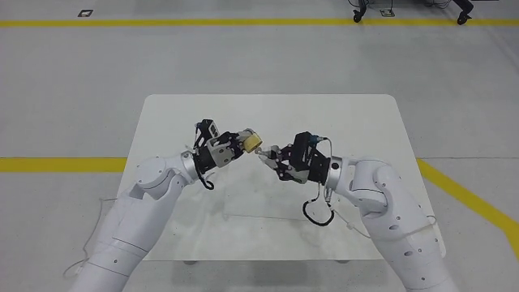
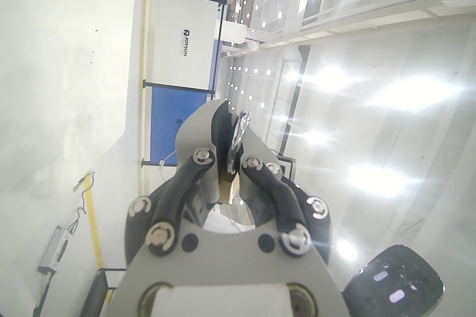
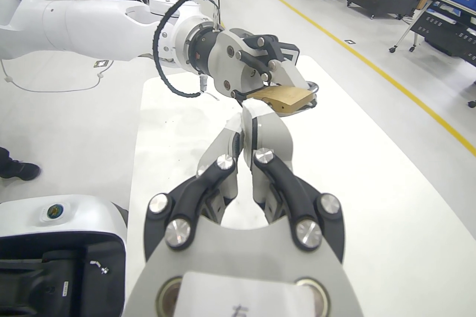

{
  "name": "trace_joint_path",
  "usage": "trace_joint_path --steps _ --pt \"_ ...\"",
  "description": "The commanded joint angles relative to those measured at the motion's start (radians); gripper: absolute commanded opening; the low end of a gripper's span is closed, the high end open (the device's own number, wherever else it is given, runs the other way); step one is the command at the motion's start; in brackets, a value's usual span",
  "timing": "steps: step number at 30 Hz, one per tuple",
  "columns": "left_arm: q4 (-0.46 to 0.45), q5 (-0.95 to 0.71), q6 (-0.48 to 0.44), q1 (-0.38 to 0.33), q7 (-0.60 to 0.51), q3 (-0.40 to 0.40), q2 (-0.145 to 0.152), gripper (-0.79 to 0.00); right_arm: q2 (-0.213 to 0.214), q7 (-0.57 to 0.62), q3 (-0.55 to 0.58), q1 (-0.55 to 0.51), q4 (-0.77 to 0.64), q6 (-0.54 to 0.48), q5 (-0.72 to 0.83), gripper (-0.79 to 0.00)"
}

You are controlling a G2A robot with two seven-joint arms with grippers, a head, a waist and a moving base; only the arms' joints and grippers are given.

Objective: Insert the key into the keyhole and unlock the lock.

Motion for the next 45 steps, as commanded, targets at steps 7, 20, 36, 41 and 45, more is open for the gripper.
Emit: trace_joint_path --steps 7,20,36,41,45 --pt "-0.001 0.064 -0.089 0.003 0.036 -0.018 0.004 -0.785 0.012 -0.01 0.052 -0.056 -0.064 0.0 0.035 0.0" --pt "-0.074 0.155 -0.125 0.071 0.223 0.028 -0.009 -0.785 0.012 0.003 0.017 -0.056 -0.177 0.119 -0.235 0.0" --pt "-0.028 0.143 0.029 0.025 0.226 0.02 -0.016 -0.785 0.016 0.022 -0.159 -0.12 -0.307 0.336 -0.999 -0.483" --pt "-0.027 0.16 0.044 0.022 0.216 0.023 -0.016 -0.785 0.009 0.031 -0.181 -0.099 -0.282 0.341 -1.023 -0.489" --pt "-0.027 0.169 0.051 0.02 0.213 0.024 -0.017 -0.785 0.002 0.053 -0.202 -0.08 -0.261 0.347 -1.051 -0.465"
